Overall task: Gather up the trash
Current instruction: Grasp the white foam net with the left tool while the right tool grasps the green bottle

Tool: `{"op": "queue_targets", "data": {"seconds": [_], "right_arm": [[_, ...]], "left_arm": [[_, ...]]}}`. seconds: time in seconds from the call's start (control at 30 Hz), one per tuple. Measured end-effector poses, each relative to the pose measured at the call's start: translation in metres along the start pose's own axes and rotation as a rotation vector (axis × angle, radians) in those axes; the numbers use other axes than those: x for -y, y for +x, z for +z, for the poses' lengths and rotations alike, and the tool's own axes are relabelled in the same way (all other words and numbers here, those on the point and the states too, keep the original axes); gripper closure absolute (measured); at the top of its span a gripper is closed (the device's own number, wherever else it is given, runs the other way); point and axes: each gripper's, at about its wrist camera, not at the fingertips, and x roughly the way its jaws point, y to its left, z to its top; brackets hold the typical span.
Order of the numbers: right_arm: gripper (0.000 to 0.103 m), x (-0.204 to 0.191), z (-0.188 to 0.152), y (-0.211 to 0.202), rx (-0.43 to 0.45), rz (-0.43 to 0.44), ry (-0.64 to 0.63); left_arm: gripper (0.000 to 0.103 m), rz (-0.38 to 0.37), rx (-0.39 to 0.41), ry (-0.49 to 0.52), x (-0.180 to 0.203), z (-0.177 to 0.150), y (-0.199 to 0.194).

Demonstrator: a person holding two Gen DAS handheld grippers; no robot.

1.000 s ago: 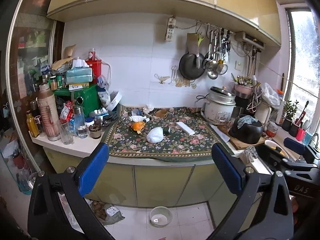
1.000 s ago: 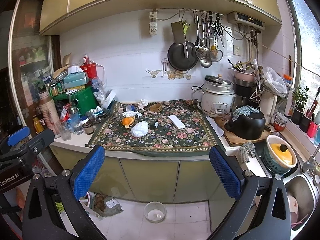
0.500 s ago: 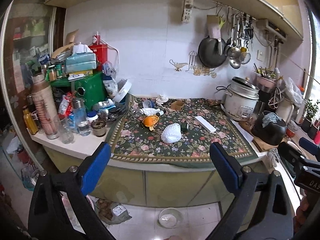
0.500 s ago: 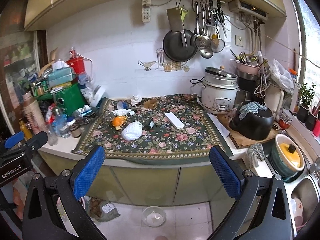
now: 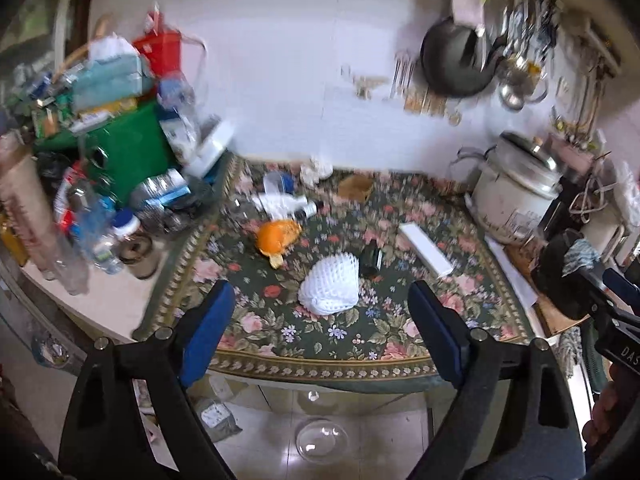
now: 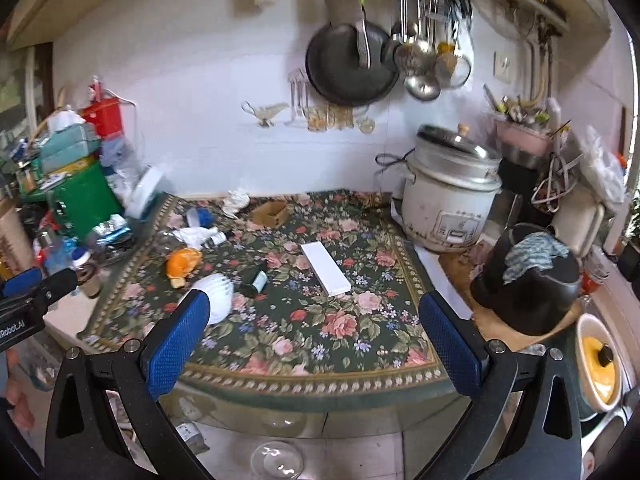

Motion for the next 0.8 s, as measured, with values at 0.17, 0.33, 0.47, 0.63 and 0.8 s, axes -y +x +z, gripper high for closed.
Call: {"op": "queue_targets", "data": {"seconds": [0.17, 0.33, 0.47, 0.63, 0.8], "right_arm": [[0.0, 0.006, 0.002, 0.065, -0.123, 0.027, 0.023], [0.0, 0.013, 0.005, 0.122, -0.228, 0.053, 0.069], [0.001, 0.012, 0.007, 0.163, -0.299, 0.028, 0.111], [0.001, 0.003, 0.016, 0.204, -0.357, 0.014, 0.152], [0.001, -0.008, 0.02, 0.231, -0.396, 0.007, 0.151]], "left_arm": [[0.014, 0.005, -0.14, 0.027, 0.004, 0.009, 0.082], [0.014, -0.047, -0.274, 0.053, 0.001, 0.011, 0.166], [0.014, -0.084, -0.353, 0.104, 0.005, 0.012, 0.218], [0.014, -0.142, -0.446, 0.175, 0.014, 0.009, 0.272], [0.014, -0.18, -0.538, 0.182, 0.016, -0.001, 0.306]]}}
